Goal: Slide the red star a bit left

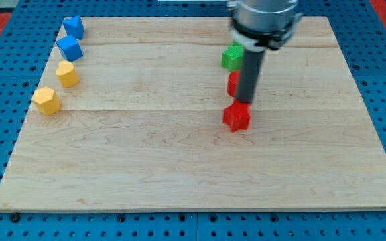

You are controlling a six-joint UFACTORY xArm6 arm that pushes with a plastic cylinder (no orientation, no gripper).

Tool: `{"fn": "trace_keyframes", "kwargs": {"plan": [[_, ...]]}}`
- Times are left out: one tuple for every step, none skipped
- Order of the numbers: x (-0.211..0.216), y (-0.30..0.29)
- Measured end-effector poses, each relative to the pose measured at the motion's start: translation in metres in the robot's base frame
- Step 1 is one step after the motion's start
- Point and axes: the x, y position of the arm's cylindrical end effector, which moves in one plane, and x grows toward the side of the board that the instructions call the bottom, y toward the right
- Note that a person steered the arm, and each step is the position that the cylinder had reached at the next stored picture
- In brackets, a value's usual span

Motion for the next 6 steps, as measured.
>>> {"fn": "trace_keyframes", "kwargs": {"plan": [[-0.006, -0.017], [-0.016, 0.029], [0.021, 0.033], [0.044, -0.014], [0.083, -0.062], [0.056, -0.071]]}}
